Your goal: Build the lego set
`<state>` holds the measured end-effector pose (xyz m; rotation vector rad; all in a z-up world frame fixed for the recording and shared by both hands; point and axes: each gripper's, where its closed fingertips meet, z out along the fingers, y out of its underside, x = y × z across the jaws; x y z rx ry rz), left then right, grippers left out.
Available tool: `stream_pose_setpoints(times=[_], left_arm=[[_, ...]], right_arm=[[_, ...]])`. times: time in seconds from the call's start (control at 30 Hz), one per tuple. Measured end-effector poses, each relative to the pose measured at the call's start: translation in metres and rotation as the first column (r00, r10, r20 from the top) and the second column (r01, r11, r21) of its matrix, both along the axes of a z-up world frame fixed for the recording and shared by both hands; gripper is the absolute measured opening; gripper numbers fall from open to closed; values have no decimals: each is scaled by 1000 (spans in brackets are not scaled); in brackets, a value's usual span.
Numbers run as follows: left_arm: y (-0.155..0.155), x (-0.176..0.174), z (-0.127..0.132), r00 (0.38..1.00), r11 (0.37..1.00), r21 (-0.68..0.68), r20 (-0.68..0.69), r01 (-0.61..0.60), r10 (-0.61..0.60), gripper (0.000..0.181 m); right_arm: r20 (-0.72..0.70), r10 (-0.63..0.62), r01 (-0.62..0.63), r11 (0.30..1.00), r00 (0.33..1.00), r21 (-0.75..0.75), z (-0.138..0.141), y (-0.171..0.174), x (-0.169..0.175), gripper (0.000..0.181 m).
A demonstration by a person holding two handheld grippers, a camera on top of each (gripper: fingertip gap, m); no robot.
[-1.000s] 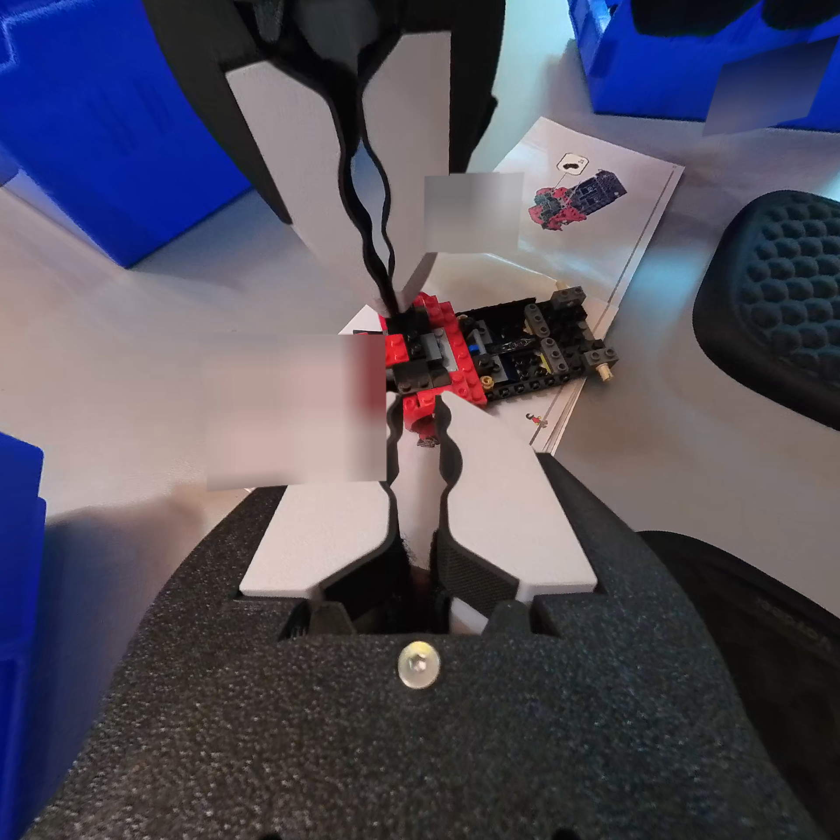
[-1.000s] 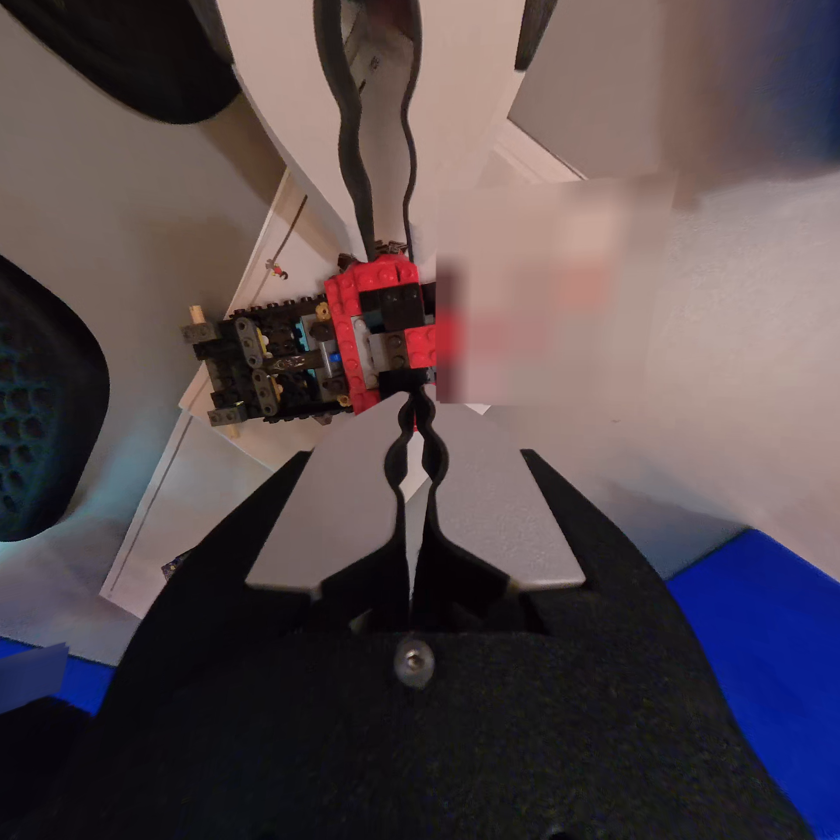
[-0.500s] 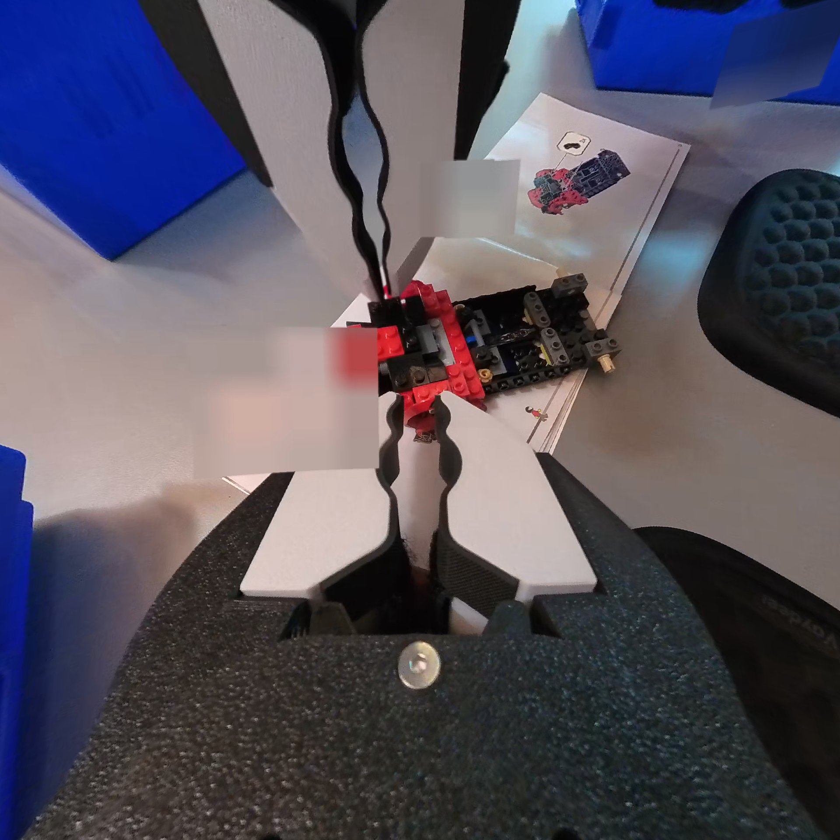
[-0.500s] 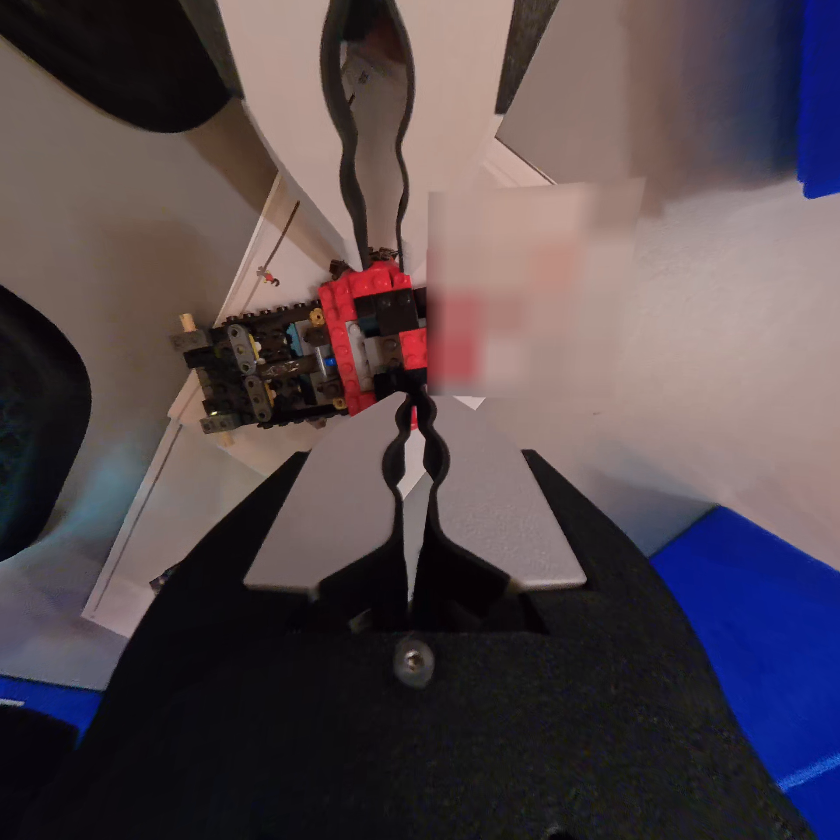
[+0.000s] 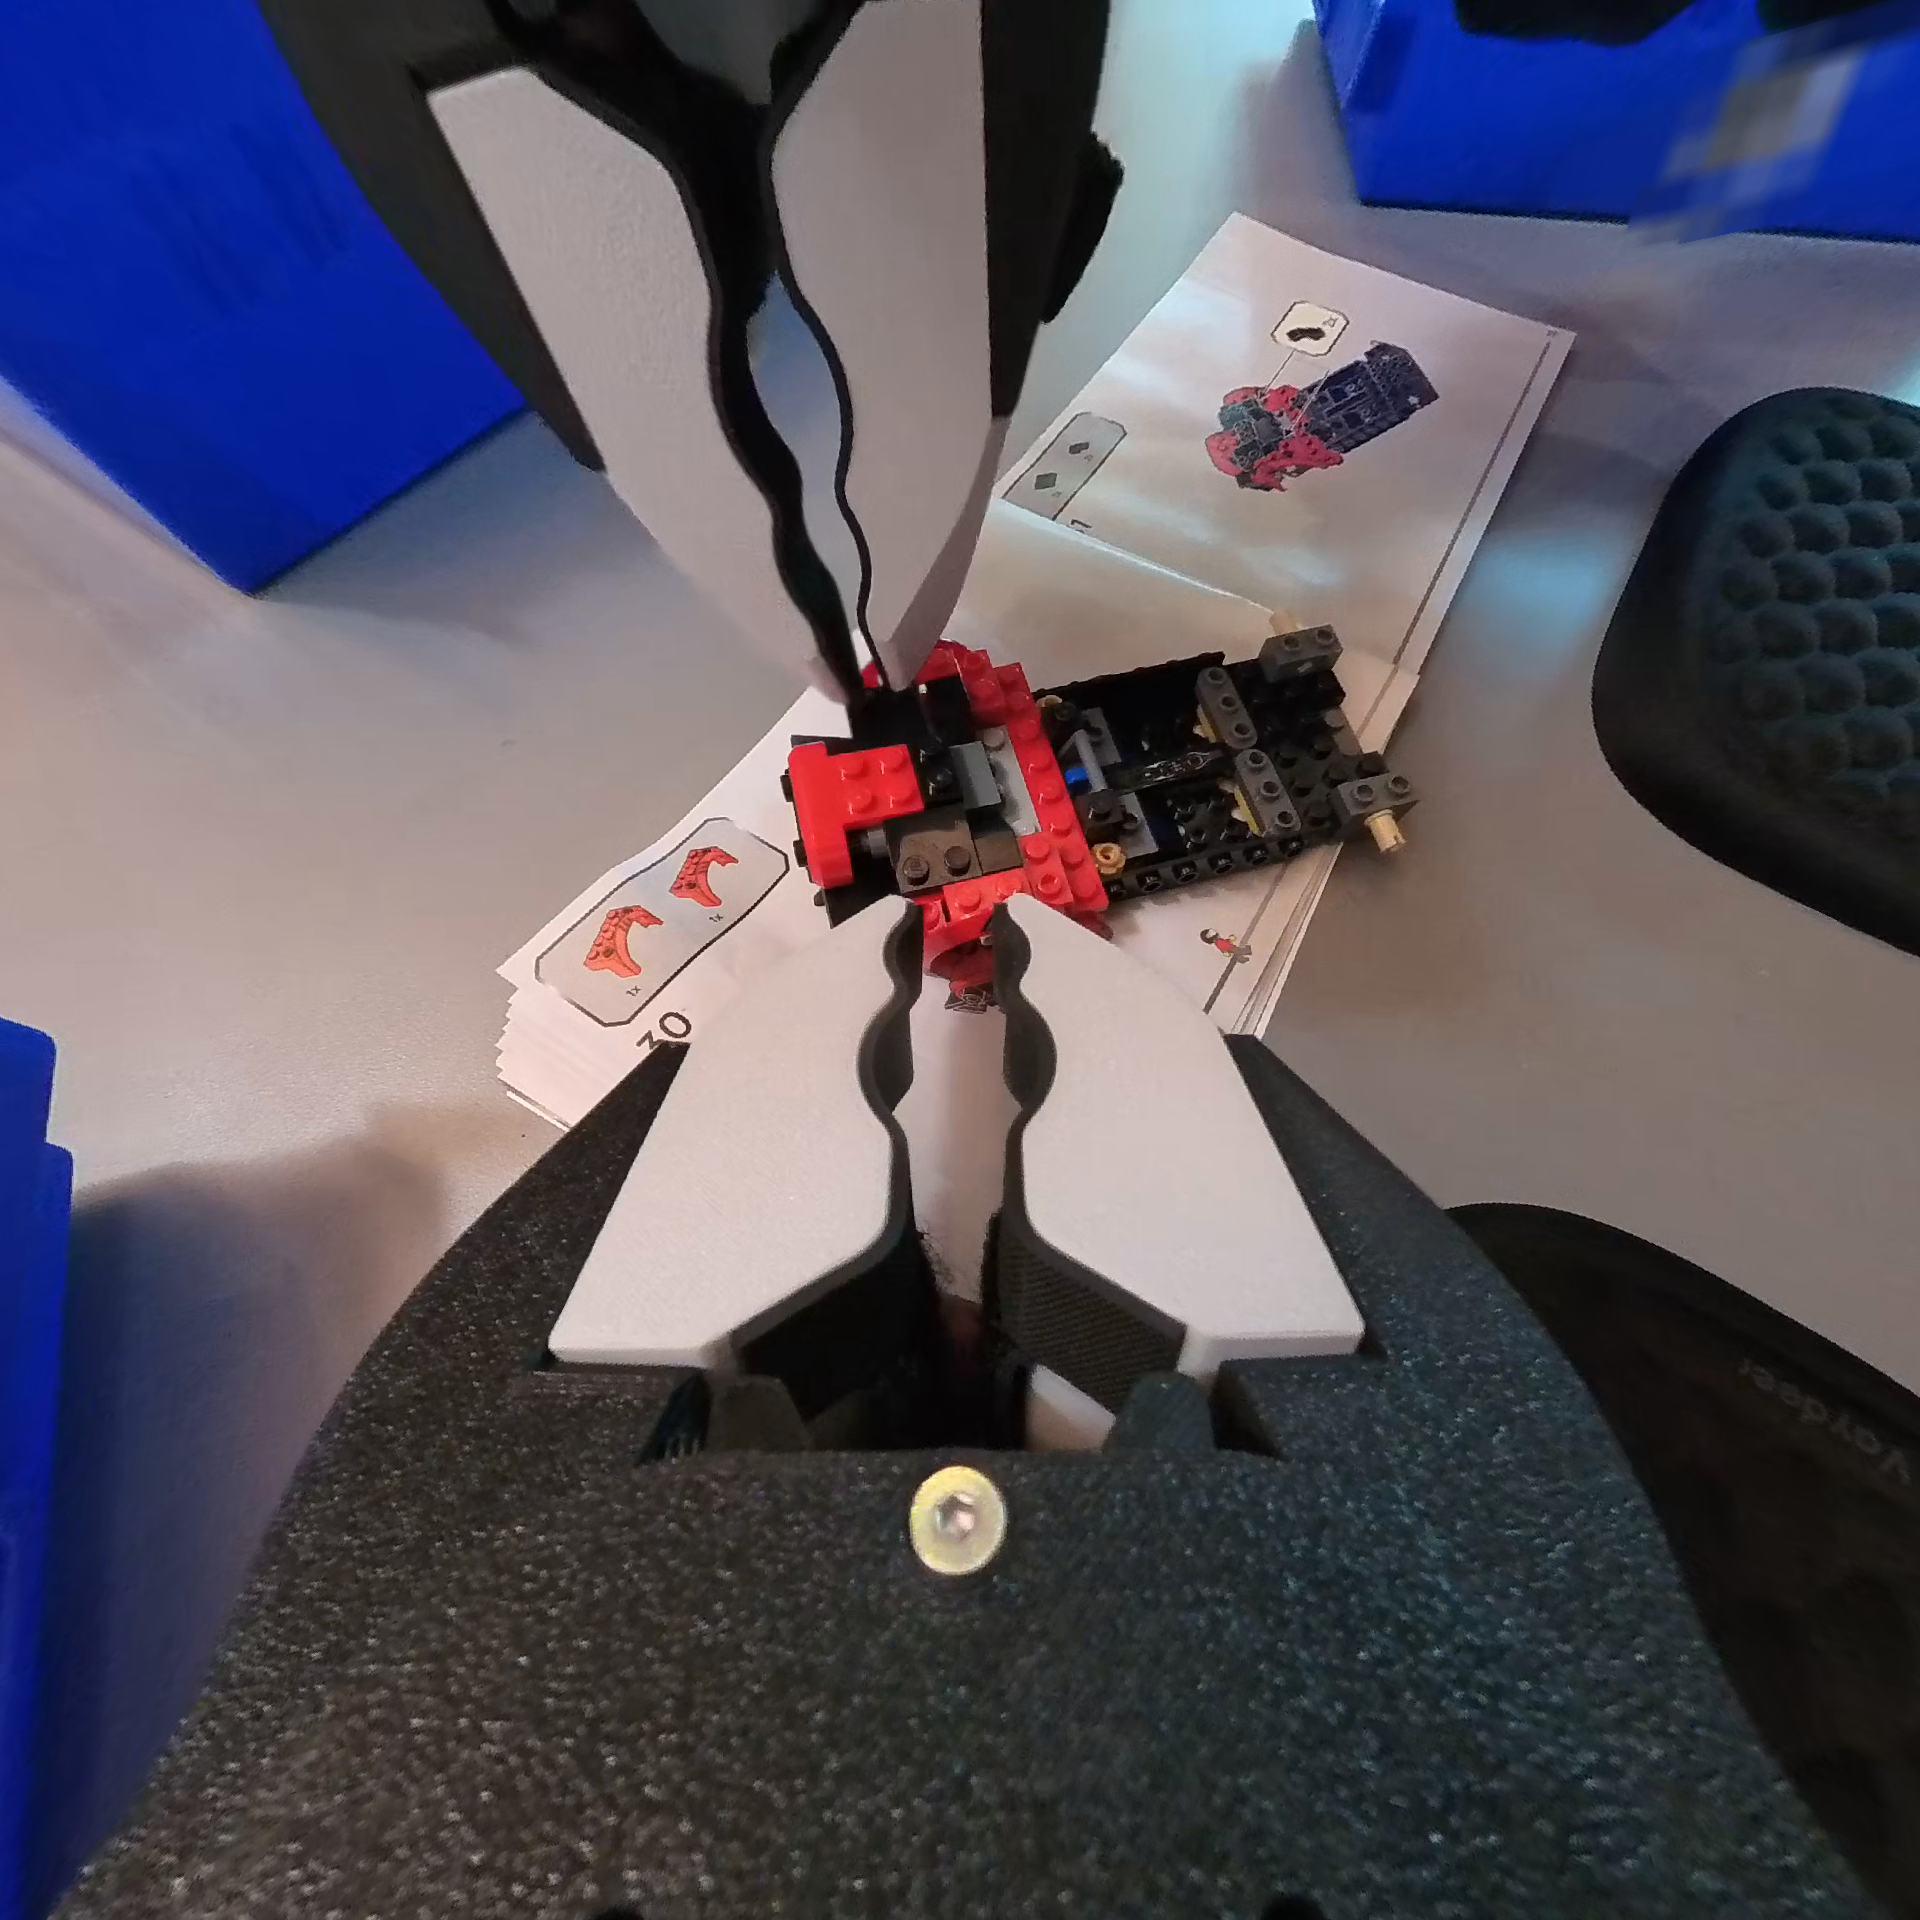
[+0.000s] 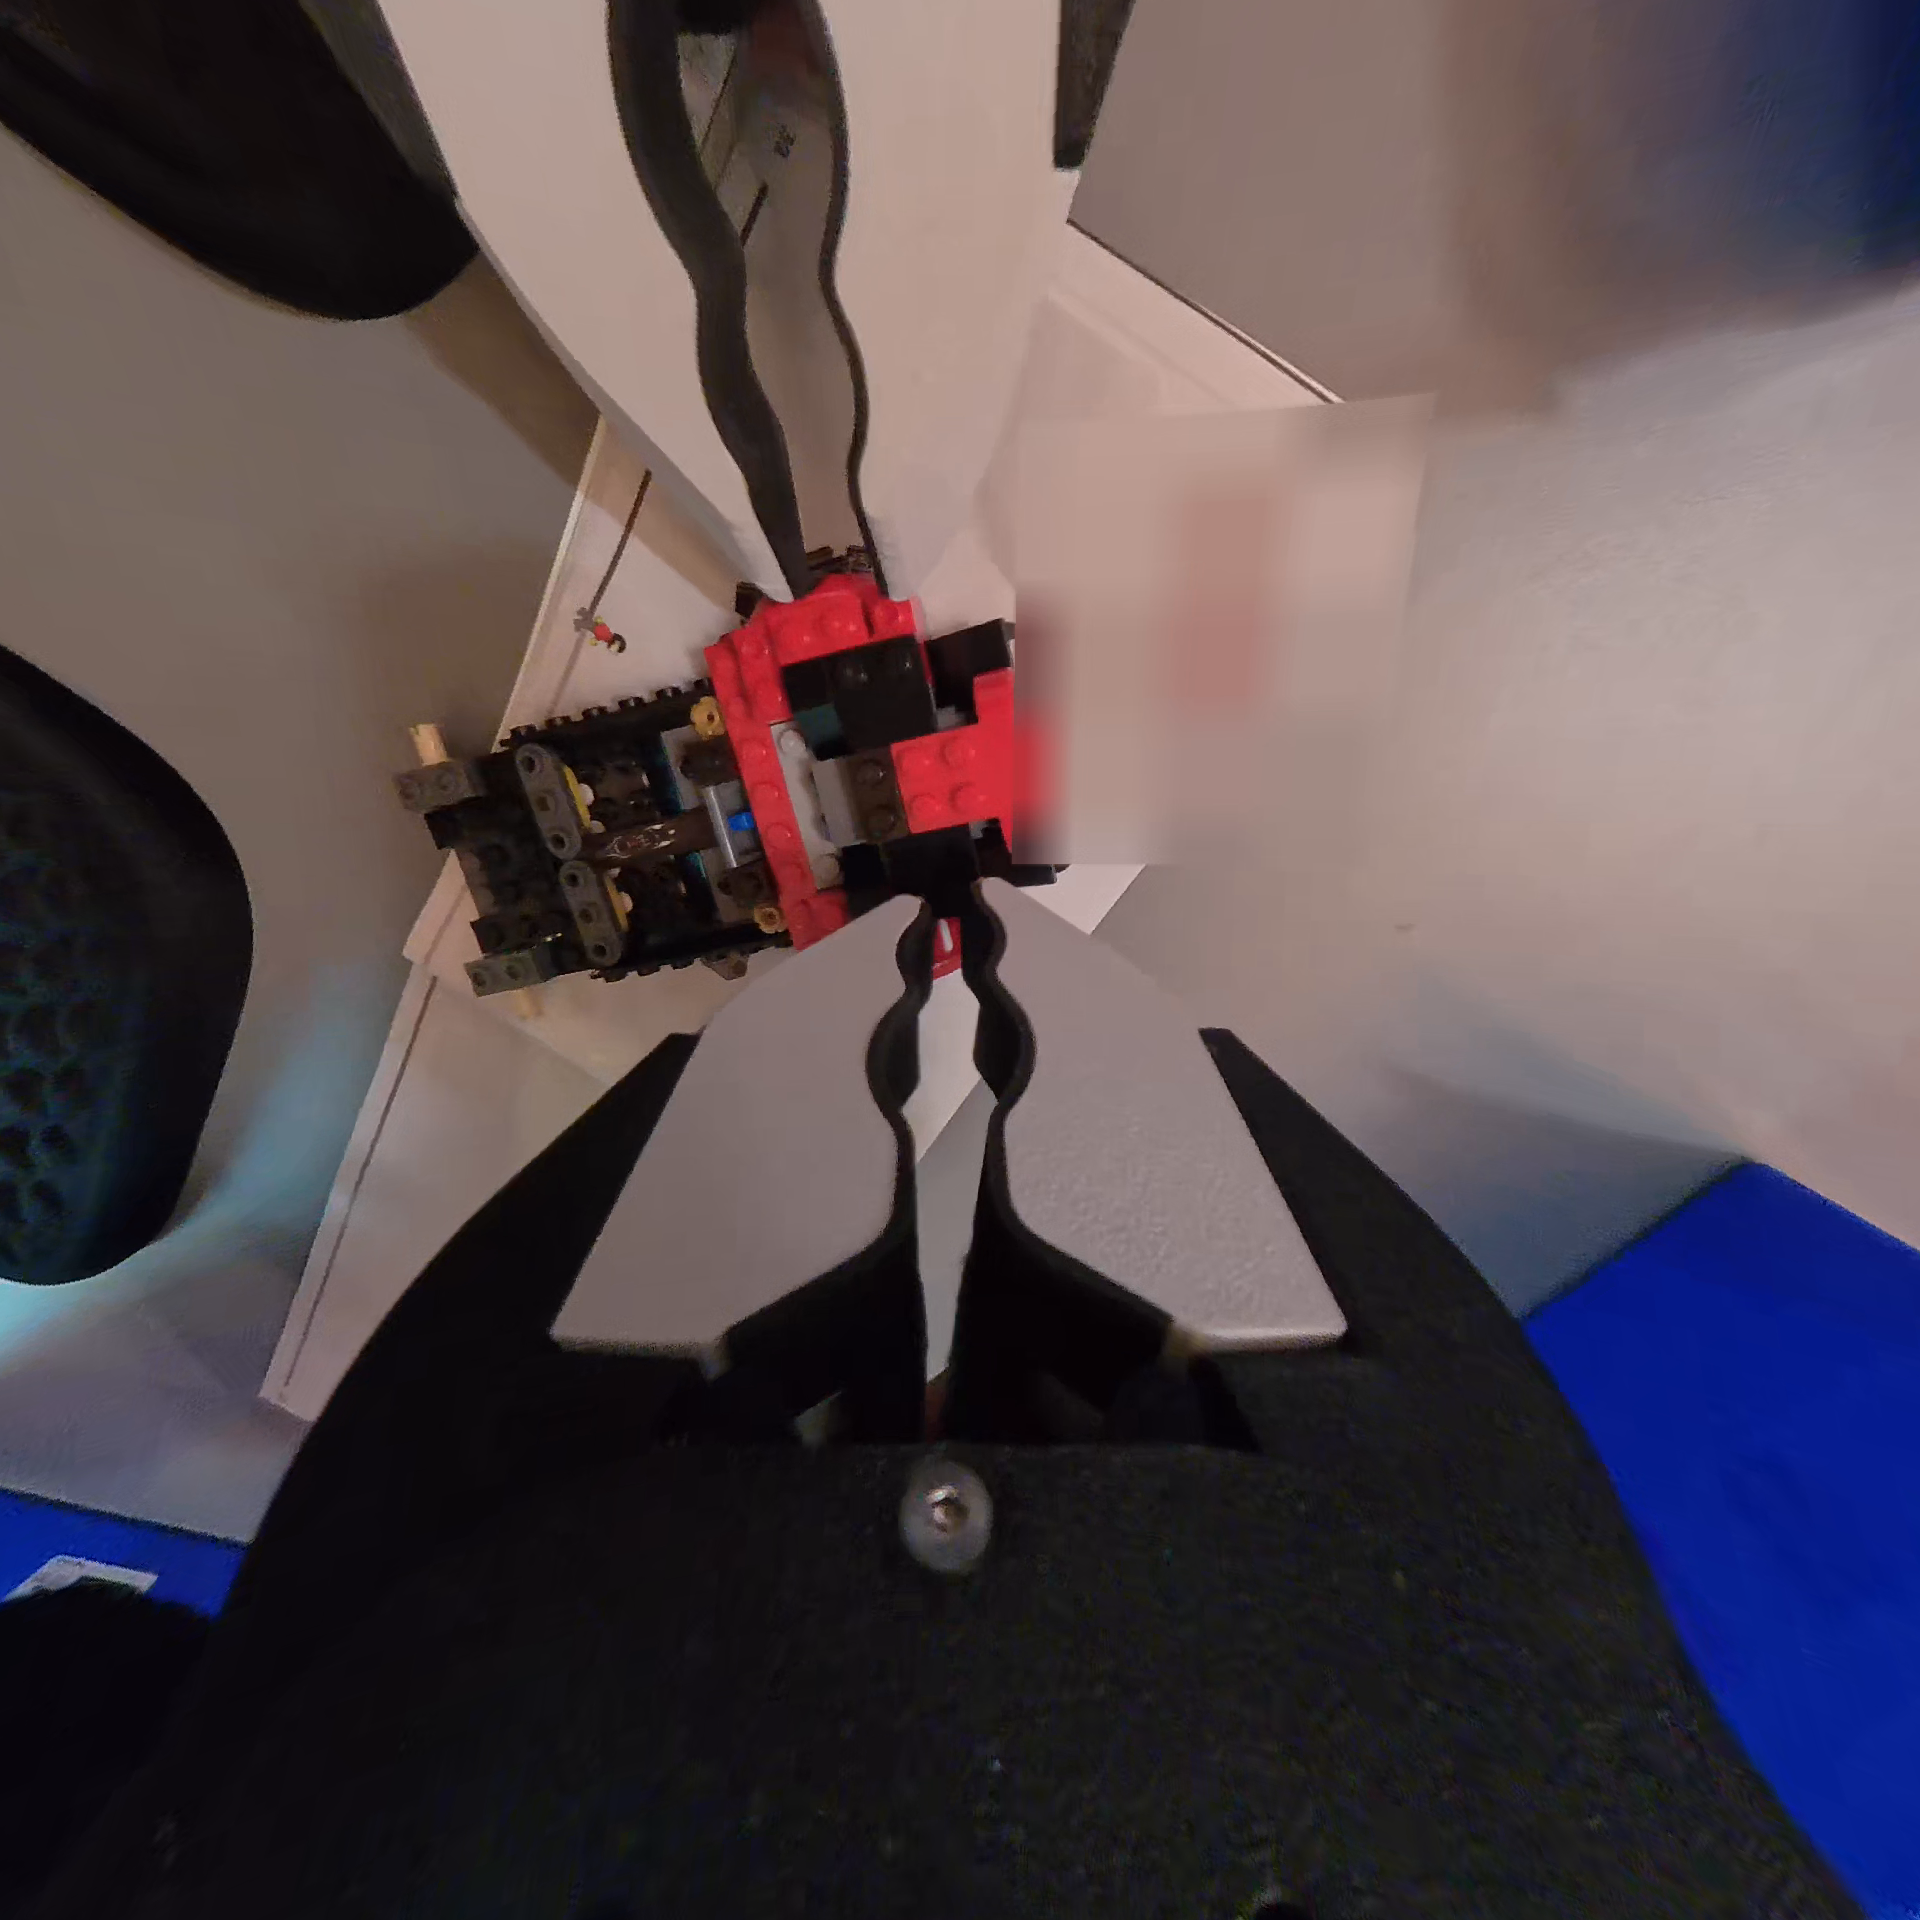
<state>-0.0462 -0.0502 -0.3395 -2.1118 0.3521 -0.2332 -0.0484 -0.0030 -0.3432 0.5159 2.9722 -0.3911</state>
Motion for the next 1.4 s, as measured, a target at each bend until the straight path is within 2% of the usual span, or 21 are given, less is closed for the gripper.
stream_pose_setpoints(times=[0.57, 0.9, 1.4], left_arm=[[0, 0, 0, 1000, 1000, 0, 1, 1, -1, 12], [0, 1, 0, 1000, 1000, -4, 7, 5, -5, 12], [0, 1, 0, 1000, 1000, -7, 14, 11, -11, 12]], right_arm=[[14, 6, -7, 1000, 1000, 12, 0, -3, 4, 0], [-96, -3, 7, 999, 995, 39, -1, -3, 5, 0], [-110, 0, 15, 990, 994, 137, -2, -3, 5, 0]])
